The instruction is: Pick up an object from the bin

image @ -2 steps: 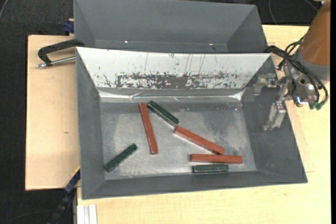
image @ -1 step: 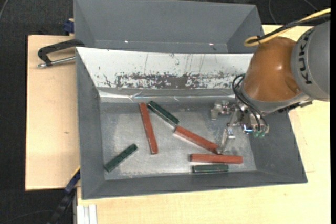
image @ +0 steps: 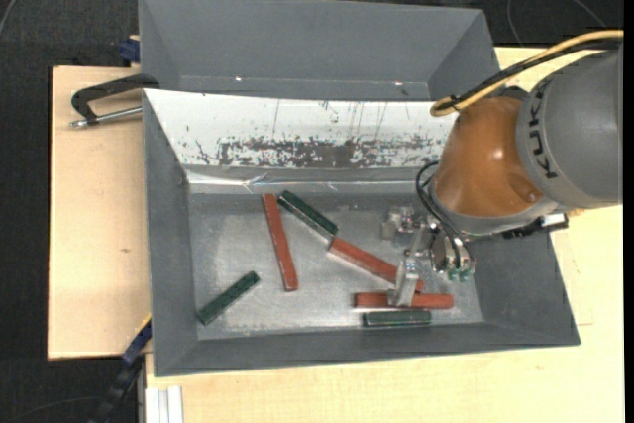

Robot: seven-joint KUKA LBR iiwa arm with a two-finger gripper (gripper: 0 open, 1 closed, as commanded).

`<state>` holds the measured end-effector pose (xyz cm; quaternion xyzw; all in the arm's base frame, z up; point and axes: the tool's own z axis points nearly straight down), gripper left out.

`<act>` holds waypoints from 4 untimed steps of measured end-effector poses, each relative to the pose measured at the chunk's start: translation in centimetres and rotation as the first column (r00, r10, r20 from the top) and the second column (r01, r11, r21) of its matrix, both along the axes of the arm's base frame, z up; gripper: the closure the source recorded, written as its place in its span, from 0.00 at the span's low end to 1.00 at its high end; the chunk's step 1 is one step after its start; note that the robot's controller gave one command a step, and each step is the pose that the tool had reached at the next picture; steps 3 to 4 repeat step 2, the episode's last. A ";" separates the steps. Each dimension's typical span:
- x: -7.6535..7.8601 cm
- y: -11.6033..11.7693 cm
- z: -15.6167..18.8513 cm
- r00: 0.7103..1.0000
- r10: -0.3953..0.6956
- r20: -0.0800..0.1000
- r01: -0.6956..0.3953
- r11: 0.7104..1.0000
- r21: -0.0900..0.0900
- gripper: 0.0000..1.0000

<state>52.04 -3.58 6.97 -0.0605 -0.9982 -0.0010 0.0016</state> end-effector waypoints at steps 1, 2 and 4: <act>0.1 -0.1 0.1 1.000 0.000 0.004 0.000 1.000 -0.001 1.00; 3.0 1.3 15.7 1.000 -0.010 0.019 0.010 1.000 -0.001 1.00; 3.0 1.3 15.7 1.000 -0.010 0.019 0.010 1.000 -0.001 1.00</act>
Offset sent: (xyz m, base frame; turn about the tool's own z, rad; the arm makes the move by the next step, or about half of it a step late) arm 0.0000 0.0000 0.0000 0.0000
